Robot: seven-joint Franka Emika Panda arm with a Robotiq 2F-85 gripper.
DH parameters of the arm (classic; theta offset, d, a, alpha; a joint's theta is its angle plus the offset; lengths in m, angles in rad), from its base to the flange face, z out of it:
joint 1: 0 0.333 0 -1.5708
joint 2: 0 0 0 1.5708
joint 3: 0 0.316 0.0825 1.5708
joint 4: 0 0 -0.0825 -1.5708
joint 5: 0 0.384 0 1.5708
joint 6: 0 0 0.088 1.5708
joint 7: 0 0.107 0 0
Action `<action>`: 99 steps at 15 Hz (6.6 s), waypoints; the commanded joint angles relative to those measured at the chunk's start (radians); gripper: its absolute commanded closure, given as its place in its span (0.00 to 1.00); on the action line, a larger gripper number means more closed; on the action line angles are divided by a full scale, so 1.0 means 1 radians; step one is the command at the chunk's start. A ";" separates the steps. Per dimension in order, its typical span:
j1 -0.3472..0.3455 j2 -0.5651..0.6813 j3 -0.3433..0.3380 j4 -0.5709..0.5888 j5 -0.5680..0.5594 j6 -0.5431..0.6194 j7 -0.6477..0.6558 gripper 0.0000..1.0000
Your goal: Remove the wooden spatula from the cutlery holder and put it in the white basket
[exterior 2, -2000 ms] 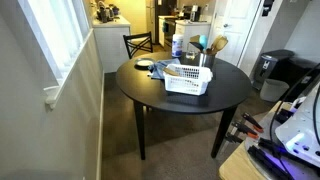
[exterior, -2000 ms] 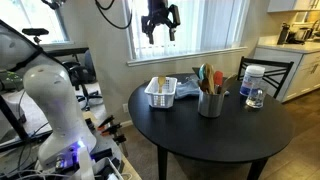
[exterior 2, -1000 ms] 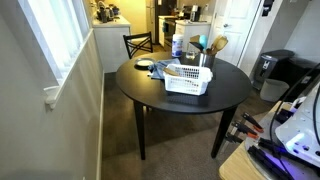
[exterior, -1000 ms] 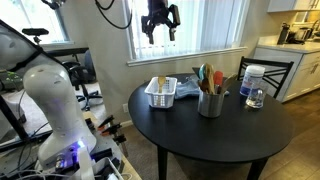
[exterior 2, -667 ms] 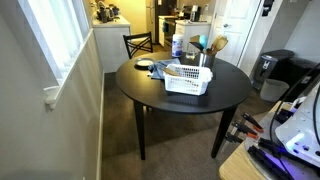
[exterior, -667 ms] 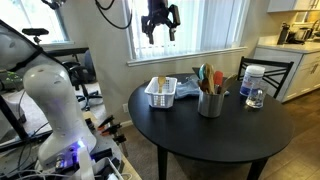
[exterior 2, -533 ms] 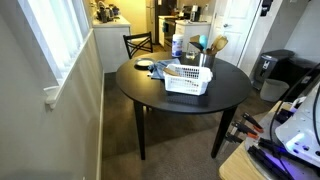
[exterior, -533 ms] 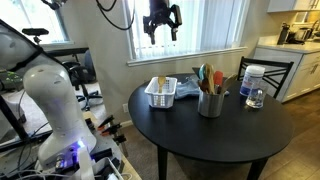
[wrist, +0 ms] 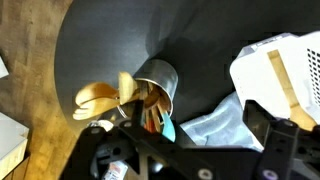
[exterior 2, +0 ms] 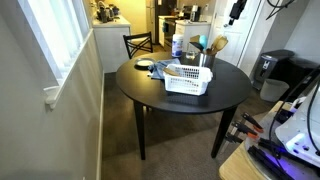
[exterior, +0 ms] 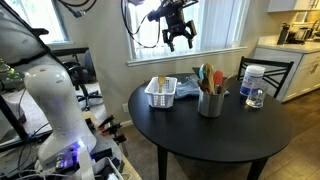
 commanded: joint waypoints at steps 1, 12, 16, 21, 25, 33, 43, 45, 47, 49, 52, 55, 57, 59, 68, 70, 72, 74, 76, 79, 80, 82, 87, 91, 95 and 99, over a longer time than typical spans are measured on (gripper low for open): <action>-0.005 0.077 0.036 0.040 0.016 0.073 0.042 0.00; -0.045 0.235 -0.137 0.077 0.350 0.270 -0.271 0.00; -0.094 0.251 -0.123 0.075 0.417 0.246 -0.336 0.00; -0.109 0.268 -0.106 0.083 0.427 0.247 -0.350 0.00; -0.110 0.268 -0.106 0.083 0.427 0.247 -0.350 0.00; -0.118 0.362 -0.091 0.105 0.457 0.293 -0.497 0.00; -0.180 0.472 -0.016 0.139 0.450 0.446 -0.614 0.27; -0.190 0.484 -0.005 0.145 0.445 0.447 -0.612 0.41; -0.195 0.494 0.000 0.151 0.426 0.448 -0.591 0.55; -0.195 0.501 -0.005 0.159 0.382 0.454 -0.552 0.66; -0.198 0.501 -0.015 0.173 0.321 0.464 -0.508 0.87; -0.201 0.496 -0.020 0.186 0.261 0.462 -0.460 0.96; -0.201 0.493 -0.018 0.192 0.241 0.447 -0.436 0.98; -0.200 0.493 -0.016 0.191 0.227 0.445 -0.419 0.95; -0.186 0.381 0.027 0.231 0.273 0.335 -0.453 0.95; -0.177 0.349 0.038 0.250 0.305 0.268 -0.471 0.95; -0.163 0.324 0.043 0.264 0.334 0.214 -0.470 0.95; -0.146 0.302 0.045 0.272 0.345 0.176 -0.457 0.95; -0.126 0.280 0.050 0.280 0.338 0.146 -0.431 0.95; -0.091 0.227 0.066 0.274 0.298 0.121 -0.383 0.94; -0.077 0.196 0.077 0.262 0.270 0.122 -0.353 0.95; -0.054 0.149 0.101 0.248 0.223 0.129 -0.280 0.95; 0.014 0.057 0.152 0.206 0.167 0.135 -0.158 0.95; 0.051 0.061 0.151 0.200 0.219 0.015 -0.057 0.95; 0.071 0.089 0.149 0.172 0.255 -0.085 -0.031 0.95; 0.097 0.170 0.168 0.205 0.319 -0.141 -0.016 0.95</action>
